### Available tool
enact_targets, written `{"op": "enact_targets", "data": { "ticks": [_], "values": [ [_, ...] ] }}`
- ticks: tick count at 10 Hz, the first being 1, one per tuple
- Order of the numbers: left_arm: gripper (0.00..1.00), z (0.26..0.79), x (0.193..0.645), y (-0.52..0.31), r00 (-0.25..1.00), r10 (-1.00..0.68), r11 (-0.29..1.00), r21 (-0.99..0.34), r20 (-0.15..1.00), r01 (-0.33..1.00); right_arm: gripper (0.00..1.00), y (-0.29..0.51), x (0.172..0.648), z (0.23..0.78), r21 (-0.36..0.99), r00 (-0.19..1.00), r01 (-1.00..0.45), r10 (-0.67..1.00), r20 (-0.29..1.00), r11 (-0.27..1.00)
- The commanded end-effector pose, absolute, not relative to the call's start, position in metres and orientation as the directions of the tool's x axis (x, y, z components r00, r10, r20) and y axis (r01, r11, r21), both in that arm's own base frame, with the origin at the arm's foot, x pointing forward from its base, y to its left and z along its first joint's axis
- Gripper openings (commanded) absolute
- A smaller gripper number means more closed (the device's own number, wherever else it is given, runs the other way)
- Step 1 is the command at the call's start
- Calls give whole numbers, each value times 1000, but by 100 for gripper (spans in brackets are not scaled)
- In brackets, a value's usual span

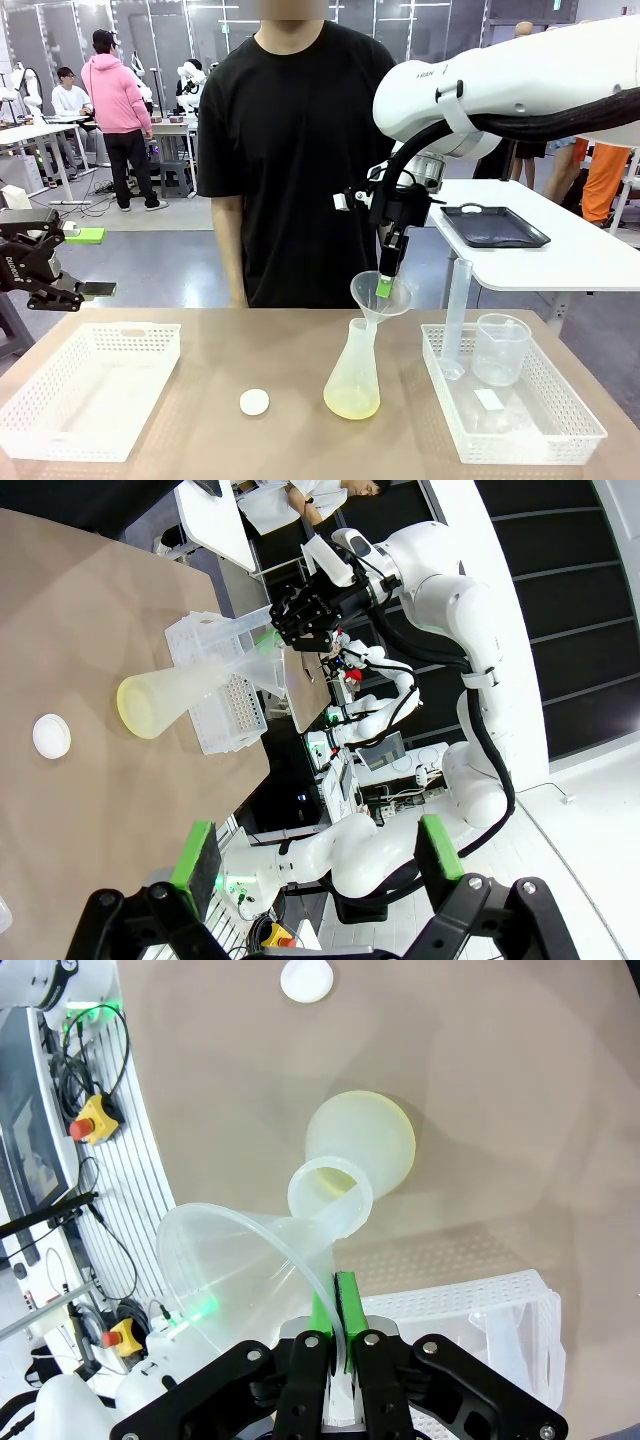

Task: Prepare the solutions needed for the experiment.
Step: Once the solution is in the Big flask , pick up the Plastic Funnel and place it back into the right Organizing basket.

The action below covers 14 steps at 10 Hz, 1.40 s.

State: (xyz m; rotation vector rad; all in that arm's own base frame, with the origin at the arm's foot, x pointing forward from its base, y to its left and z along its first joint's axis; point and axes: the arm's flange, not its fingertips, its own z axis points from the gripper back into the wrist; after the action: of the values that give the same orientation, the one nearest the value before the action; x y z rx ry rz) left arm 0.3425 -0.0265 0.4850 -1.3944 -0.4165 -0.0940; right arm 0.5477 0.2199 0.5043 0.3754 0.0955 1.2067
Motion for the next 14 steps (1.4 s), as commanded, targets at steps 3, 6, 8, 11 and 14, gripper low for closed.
{"op": "enact_targets", "data": {
  "ticks": [3, 6, 8, 11, 14],
  "values": [
    [100, 488, 344, -29, 924, 189, 157, -939, 332, 306, 4, 210, 528, 520, 335, 320, -912, 923, 215, 238],
    [100, 488, 344, -29, 924, 189, 157, -939, 332, 306, 4, 195, 518, 534, 306, 310, -923, 923, 229, 234],
    [100, 488, 344, -29, 924, 189, 157, -939, 332, 306, 4, 184, 513, 543, 295, 298, -931, 914, 276, 215],
    [100, 488, 344, -29, 924, 189, 157, -939, 332, 306, 4, 184, 499, 554, 307, 263, -940, 885, 383, 147],
    [100, 488, 344, -29, 924, 189, 157, -939, 332, 306, 4, 168, 494, 558, 284, 277, -943, 880, 386, 172]
  ]
}}
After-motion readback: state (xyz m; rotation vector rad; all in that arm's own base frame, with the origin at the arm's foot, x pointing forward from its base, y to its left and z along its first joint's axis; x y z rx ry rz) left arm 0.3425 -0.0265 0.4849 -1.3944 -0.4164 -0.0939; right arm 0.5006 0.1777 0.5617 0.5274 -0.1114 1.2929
